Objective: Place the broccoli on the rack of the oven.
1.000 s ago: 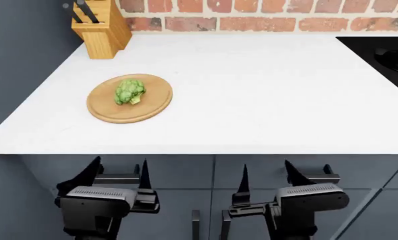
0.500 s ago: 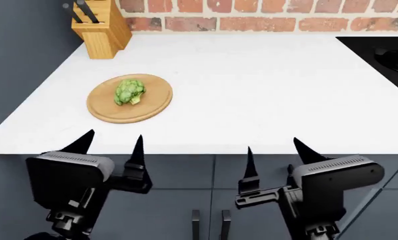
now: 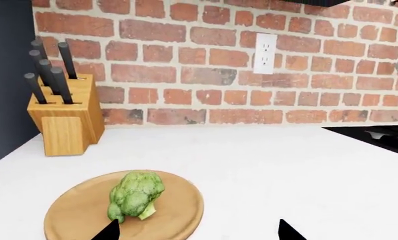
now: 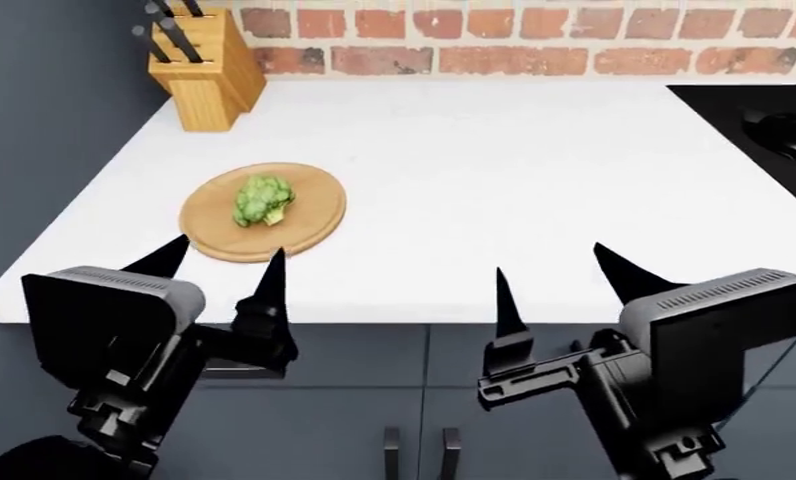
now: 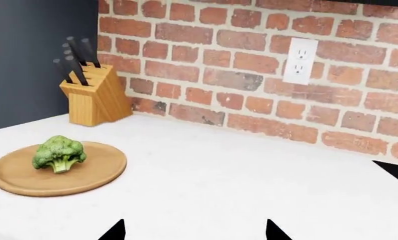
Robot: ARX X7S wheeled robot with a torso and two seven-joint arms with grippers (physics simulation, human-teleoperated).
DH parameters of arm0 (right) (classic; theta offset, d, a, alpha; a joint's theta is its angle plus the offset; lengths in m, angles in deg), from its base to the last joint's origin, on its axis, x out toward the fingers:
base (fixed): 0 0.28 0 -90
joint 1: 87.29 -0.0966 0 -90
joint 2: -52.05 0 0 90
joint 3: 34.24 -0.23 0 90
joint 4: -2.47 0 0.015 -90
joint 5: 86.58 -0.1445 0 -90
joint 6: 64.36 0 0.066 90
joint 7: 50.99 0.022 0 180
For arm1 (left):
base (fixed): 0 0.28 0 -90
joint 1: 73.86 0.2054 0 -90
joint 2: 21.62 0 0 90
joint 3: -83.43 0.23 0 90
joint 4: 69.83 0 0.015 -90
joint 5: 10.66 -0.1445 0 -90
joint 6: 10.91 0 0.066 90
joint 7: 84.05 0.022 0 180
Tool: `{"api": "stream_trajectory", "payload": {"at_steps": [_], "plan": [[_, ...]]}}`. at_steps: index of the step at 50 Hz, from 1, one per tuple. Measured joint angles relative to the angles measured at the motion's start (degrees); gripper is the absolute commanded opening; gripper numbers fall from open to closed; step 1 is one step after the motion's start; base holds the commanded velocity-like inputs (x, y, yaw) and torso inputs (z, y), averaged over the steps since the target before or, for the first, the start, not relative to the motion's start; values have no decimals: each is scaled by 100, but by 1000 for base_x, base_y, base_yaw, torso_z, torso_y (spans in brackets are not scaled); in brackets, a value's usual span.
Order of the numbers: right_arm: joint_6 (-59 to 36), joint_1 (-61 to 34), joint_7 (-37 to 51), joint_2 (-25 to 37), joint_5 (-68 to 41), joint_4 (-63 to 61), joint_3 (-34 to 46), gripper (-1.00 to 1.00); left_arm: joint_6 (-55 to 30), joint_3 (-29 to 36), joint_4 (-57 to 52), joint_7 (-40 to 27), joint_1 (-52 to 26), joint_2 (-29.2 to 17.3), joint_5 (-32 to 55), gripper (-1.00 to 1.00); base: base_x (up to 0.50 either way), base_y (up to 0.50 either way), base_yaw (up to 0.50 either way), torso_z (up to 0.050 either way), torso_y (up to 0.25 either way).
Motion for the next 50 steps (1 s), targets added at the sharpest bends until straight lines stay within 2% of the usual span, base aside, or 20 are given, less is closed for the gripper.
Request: {"api": "stream_trajectory", "payload": {"at_steps": [23,27,46,50], "plan": [[3,-226,649,376,-969,198,-11,100,-316,107,258,-238,-276,-59,57,100,0,0,0,50,0],[-9,-246,712,389,-1089,245,-43,100,-338,118,291,-281,-308,-57,57,100,128,0,0,2,0],[-136,-427,995,430,-1464,312,-40,100,-415,111,430,-386,-357,-65,135,100,500,0,0,0,0],[-139,-453,1025,445,-1509,315,-36,100,-456,115,467,-408,-378,-70,155,100,0,0,0,0,0]]}}
